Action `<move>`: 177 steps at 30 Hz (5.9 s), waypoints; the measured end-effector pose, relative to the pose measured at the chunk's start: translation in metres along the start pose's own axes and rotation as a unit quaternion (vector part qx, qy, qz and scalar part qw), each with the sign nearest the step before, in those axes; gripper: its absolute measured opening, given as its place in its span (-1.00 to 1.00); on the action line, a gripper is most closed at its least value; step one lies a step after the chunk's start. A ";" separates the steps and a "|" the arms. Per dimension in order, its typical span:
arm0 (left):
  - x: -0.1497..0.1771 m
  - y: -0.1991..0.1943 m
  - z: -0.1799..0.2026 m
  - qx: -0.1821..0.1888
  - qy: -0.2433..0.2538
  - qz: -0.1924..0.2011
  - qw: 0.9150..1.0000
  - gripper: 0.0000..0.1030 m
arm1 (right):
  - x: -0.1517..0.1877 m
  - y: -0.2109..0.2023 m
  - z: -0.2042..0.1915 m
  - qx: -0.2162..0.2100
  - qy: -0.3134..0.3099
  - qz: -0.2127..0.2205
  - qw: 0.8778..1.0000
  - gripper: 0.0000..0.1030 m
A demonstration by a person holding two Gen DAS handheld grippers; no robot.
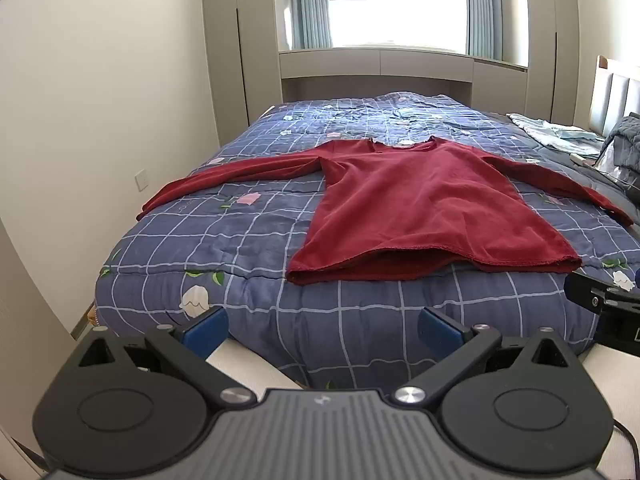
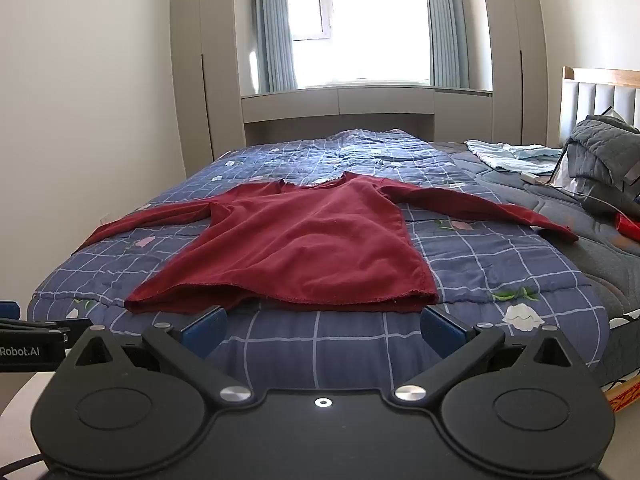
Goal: Fold small clothes
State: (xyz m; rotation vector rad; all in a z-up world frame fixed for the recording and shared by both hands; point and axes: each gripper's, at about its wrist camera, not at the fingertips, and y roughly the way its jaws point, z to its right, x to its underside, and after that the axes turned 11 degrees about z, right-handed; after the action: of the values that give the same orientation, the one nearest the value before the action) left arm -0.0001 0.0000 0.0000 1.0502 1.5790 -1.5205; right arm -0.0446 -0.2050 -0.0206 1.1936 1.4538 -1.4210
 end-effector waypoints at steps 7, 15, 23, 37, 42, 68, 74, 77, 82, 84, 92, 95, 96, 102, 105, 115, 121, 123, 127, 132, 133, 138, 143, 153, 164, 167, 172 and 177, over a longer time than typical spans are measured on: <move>0.000 -0.001 0.000 0.001 -0.001 0.000 1.000 1.00 | 0.000 0.000 0.000 0.000 -0.001 -0.001 1.000 0.99; 0.000 0.000 0.000 0.000 -0.001 -0.001 1.000 1.00 | 0.001 0.001 0.000 0.000 0.000 -0.003 1.000 0.99; 0.000 0.000 0.000 0.000 -0.001 -0.001 1.000 1.00 | 0.001 0.002 0.000 0.000 0.001 -0.003 1.000 0.99; 0.000 0.000 0.000 0.000 -0.001 -0.001 1.000 1.00 | 0.002 0.003 0.001 0.000 0.001 -0.004 1.000 0.99; 0.000 0.000 0.000 0.001 -0.001 -0.001 1.000 1.00 | 0.002 0.003 0.001 0.000 0.001 -0.005 1.000 0.99; 0.000 0.000 0.000 0.000 -0.001 -0.001 1.000 1.00 | 0.003 0.004 0.001 0.000 0.002 -0.006 1.000 0.99; 0.000 0.000 0.000 0.000 -0.001 -0.001 1.000 1.00 | 0.003 0.004 0.001 0.000 0.002 -0.007 1.000 0.99; 0.000 0.000 0.000 0.000 -0.001 -0.001 1.000 1.00 | 0.003 0.004 0.001 0.000 0.002 -0.007 1.000 0.99; 0.000 0.000 0.000 0.000 -0.001 -0.001 1.000 1.00 | 0.003 0.004 0.001 0.000 0.003 -0.007 1.000 0.99; 0.000 0.000 0.000 0.001 -0.001 -0.002 1.000 1.00 | 0.003 0.004 0.001 0.000 0.003 -0.007 1.000 0.99; 0.005 0.004 0.001 0.004 -0.005 -0.010 1.000 1.00 | 0.002 0.005 0.002 0.000 0.002 -0.008 1.000 0.99; 0.006 0.005 0.001 0.005 -0.004 -0.016 1.000 1.00 | 0.003 0.007 0.002 -0.001 0.003 -0.012 1.000 0.99; 0.003 0.006 0.001 0.006 -0.004 -0.018 1.000 1.00 | 0.004 0.007 0.002 -0.001 0.003 -0.013 1.000 0.99; 0.001 0.013 0.001 0.013 -0.009 -0.032 0.999 1.00 | 0.006 0.012 0.006 -0.002 0.012 -0.028 1.000 0.99; -0.002 0.019 0.001 0.018 -0.009 -0.042 0.999 1.00 | 0.004 0.015 0.007 -0.004 0.015 -0.042 0.999 0.99; -0.033 0.056 0.008 0.032 0.004 -0.052 0.998 1.00 | -0.011 0.048 0.017 0.042 -0.001 -0.071 0.997 0.99; -0.062 0.091 0.022 0.035 0.015 -0.047 0.998 1.00 | -0.023 0.075 0.031 0.072 -0.014 -0.084 0.994 0.99; -0.071 0.107 0.029 0.035 0.018 -0.049 0.998 1.00 | -0.027 0.088 0.037 0.075 -0.014 -0.089 0.993 0.99; -0.089 0.141 0.045 0.036 0.028 -0.057 0.997 1.00 | -0.035 0.119 0.051 0.080 -0.005 -0.098 0.992 0.99; -0.111 0.183 0.068 0.035 0.046 -0.056 0.997 1.00 | -0.043 0.160 0.075 0.092 0.001 -0.102 0.991 0.99; -0.117 0.193 0.074 0.036 0.049 -0.055 0.997 1.00 | -0.044 0.169 0.079 0.094 0.002 -0.104 0.990 0.99; -0.142 0.237 0.101 0.038 0.058 -0.051 0.996 1.00 | -0.053 0.211 0.106 0.115 0.002 -0.102 0.988 0.99; -0.162 0.285 0.133 0.040 0.071 -0.049 0.995 1.00 | -0.058 0.252 0.136 0.130 0.012 -0.105 0.986 0.99; -0.179 0.373 0.214 0.084 0.092 -0.042 0.991 1.00 | -0.054 0.309 0.205 0.164 0.025 -0.078 0.983 0.99; -0.168 0.436 0.271 0.104 0.099 -0.031 0.989 1.00 | -0.043 0.316 0.294 0.212 0.091 -0.030 0.972 0.99; -0.163 0.446 0.281 0.104 0.103 -0.027 0.989 1.00 | -0.039 0.317 0.319 0.226 0.124 -0.045 0.965 0.99; -0.154 0.459 0.289 0.112 0.102 -0.029 0.988 1.00 | -0.029 0.317 0.357 0.260 0.199 -0.083 0.941 0.99; -0.142 0.464 0.287 0.121 0.103 -0.030 0.987 1.00 | -0.021 0.312 0.376 0.232 0.275 -0.062 0.931 0.99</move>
State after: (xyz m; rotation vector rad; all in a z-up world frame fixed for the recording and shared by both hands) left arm 0.4649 -0.3057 -0.0929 1.3431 1.6029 -1.7240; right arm 0.2280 -0.5986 -0.1196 1.9495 1.6244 -1.6556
